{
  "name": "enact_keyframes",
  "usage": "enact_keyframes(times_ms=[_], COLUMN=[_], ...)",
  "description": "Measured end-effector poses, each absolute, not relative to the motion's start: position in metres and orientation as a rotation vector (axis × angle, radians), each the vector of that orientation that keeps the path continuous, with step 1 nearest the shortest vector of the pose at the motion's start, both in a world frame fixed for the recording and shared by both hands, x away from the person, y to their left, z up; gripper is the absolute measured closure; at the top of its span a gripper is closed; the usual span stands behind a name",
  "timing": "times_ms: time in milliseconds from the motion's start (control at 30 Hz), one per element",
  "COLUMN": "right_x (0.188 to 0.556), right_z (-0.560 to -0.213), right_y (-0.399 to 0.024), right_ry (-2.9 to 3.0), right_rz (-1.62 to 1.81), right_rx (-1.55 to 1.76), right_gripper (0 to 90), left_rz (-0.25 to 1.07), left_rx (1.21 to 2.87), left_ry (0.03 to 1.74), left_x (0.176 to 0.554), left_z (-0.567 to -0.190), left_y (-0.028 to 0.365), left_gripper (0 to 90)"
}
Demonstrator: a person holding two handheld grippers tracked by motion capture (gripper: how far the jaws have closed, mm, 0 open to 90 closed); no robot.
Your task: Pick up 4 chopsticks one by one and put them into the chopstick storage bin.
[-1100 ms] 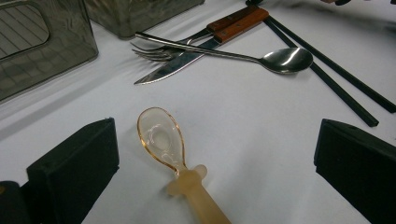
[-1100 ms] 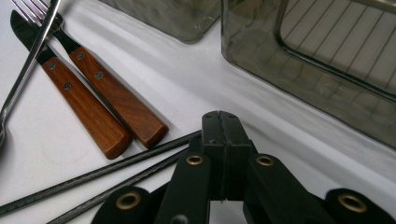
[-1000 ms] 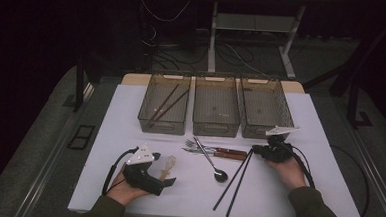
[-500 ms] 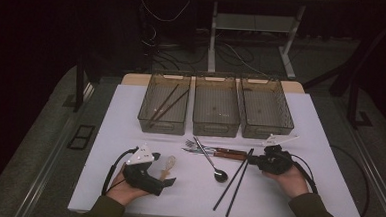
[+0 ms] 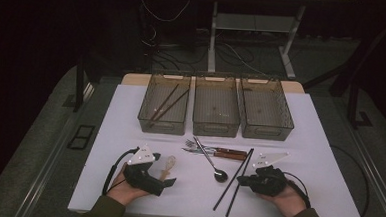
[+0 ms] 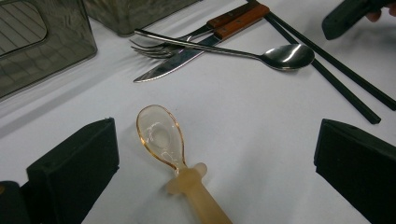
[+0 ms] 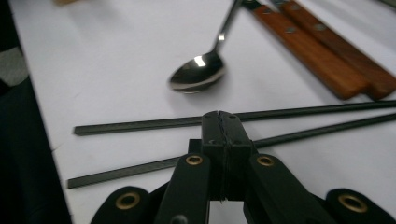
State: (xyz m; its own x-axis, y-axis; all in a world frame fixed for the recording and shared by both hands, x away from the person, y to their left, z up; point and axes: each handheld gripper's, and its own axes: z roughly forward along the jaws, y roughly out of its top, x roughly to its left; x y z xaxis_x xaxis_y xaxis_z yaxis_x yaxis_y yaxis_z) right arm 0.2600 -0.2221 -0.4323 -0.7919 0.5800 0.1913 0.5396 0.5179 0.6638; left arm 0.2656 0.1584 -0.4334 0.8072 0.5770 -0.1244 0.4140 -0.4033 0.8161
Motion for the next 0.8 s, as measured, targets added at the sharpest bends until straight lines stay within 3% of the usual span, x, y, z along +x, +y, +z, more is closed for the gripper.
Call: enact_keyframes(times_ms=[800], right_x=[0.232], right_z=[-0.441], right_y=[-0.150], right_ry=[2.912], right_rz=[1.155], right_rx=[0.680], right_gripper=[89.0], left_rz=[0.216], left_rx=[2.069], left_ry=[0.726], left_x=[0.266], left_z=[-0.434], left_y=[0.158], left_gripper=[0.0])
